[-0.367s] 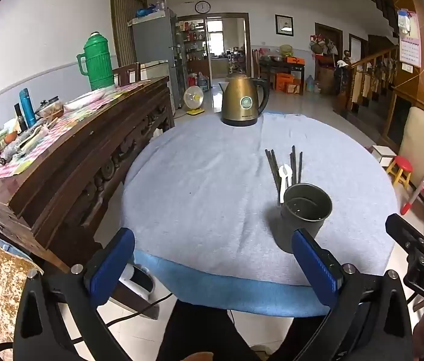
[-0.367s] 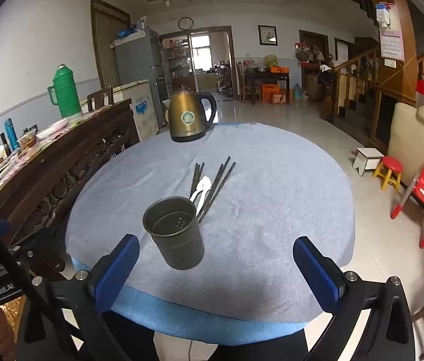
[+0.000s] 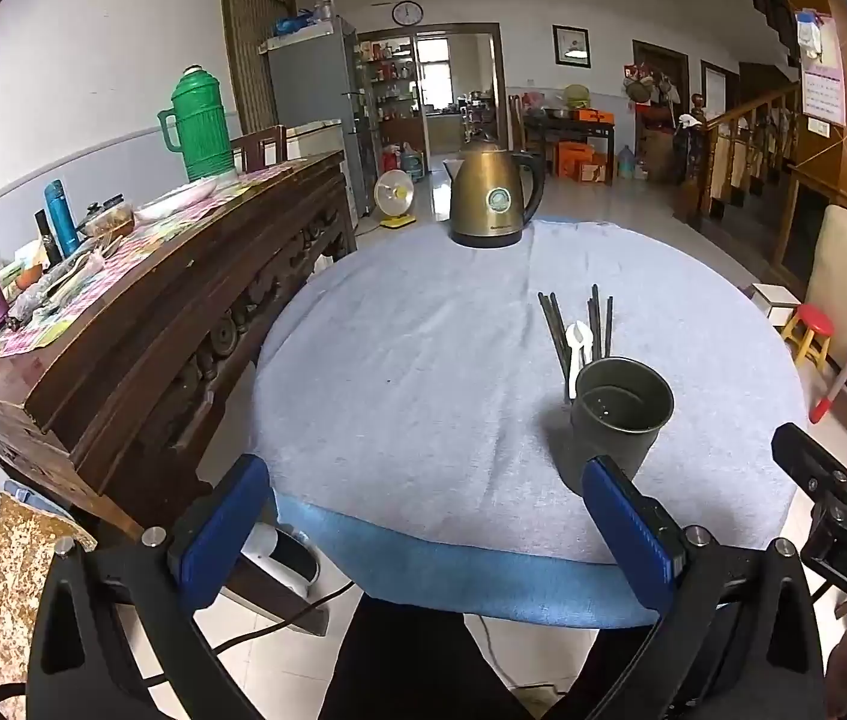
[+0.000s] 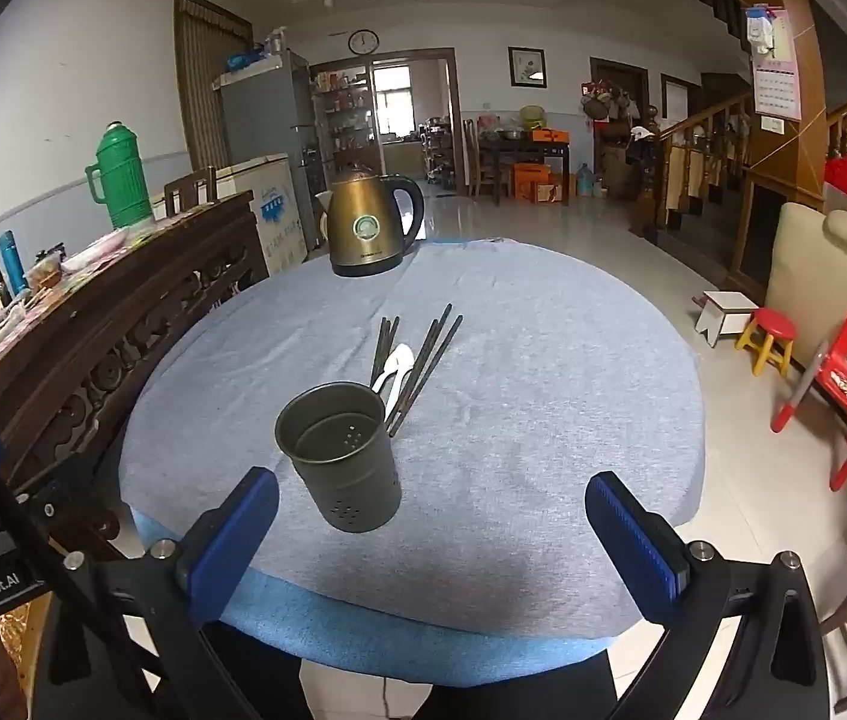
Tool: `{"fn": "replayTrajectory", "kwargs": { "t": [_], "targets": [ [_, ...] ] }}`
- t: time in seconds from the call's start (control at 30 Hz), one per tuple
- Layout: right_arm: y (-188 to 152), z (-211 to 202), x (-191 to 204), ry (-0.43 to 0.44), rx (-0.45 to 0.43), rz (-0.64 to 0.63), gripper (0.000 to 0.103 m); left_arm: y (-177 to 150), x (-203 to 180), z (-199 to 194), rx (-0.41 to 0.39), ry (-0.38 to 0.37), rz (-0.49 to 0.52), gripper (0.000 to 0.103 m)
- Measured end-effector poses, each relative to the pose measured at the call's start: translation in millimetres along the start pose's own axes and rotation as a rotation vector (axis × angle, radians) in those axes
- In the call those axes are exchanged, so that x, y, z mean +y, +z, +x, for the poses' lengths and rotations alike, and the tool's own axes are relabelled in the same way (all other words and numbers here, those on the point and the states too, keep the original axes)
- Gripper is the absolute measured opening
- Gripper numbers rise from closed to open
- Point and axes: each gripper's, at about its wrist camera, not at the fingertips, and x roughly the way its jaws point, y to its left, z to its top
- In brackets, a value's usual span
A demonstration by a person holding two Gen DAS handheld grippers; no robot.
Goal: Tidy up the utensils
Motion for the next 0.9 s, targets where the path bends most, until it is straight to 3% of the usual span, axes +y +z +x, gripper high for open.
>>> {"fn": "replayTrajectory", "kwargs": {
  "t": [0.9],
  "targets": [
    [-4.4, -5.0, 1.5, -0.01, -0.014, 0.01, 0.103, -1.7, 7.0, 0.7, -0.002, 0.043, -0.017, 0.103]
  ]
}}
